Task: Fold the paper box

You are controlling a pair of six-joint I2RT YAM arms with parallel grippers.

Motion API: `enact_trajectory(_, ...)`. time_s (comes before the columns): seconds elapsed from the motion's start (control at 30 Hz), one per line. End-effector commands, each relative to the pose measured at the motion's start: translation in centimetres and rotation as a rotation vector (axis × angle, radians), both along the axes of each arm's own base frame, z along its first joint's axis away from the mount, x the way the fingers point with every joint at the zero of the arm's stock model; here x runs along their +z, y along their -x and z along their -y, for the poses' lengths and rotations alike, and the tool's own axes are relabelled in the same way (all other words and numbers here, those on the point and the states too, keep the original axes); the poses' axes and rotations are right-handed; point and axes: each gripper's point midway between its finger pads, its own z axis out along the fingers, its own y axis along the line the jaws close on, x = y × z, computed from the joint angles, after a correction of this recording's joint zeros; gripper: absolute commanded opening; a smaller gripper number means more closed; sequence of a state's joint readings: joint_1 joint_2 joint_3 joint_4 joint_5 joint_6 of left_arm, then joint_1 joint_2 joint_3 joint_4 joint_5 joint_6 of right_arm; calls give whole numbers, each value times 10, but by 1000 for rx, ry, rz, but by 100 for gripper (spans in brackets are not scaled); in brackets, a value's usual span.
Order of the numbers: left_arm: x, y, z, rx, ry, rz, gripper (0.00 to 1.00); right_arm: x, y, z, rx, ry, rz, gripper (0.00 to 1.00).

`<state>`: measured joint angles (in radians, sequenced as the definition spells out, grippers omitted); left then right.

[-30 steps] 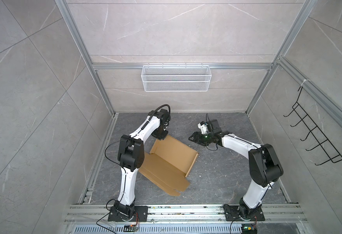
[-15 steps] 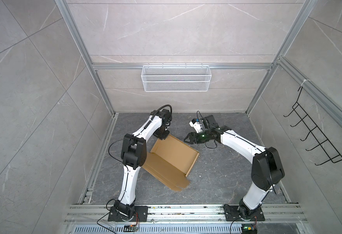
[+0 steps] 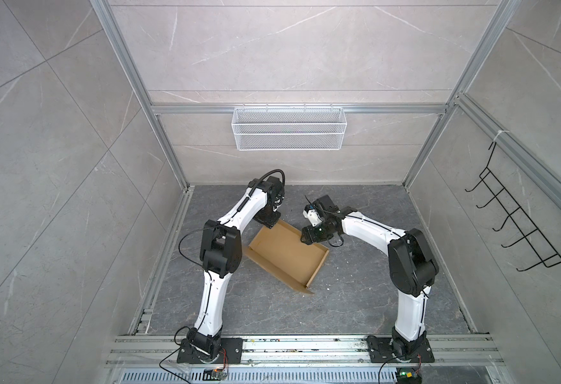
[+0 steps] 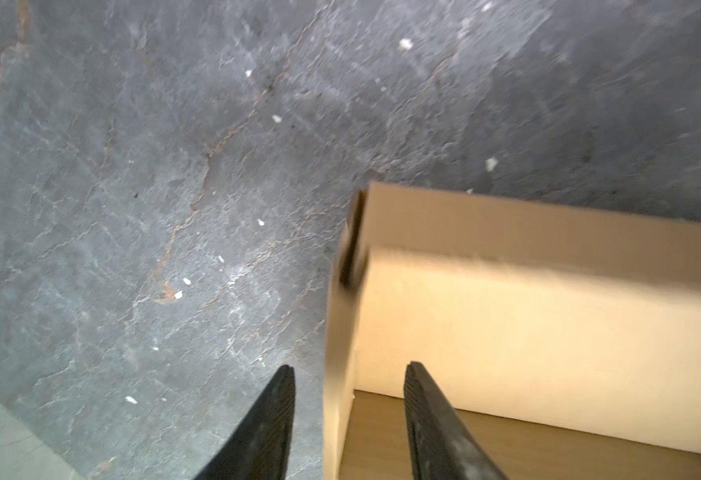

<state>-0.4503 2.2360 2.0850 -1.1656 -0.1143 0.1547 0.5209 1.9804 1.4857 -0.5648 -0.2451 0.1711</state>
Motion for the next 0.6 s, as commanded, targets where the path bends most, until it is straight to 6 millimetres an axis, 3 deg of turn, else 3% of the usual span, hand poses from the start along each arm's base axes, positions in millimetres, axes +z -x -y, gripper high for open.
enact_trajectory(0.0,43,8,20,-42,127,34,52,-10,-8,12,-83,-6,-31,65)
enact_trajectory(0.23,96,14,45,-71,320,103,56,-22,-3,27,-210,-84,-88,62)
enact_trajectory(0.57,163,4,27,3,379,344,57,-41,24,62,-403,-88,-151,57)
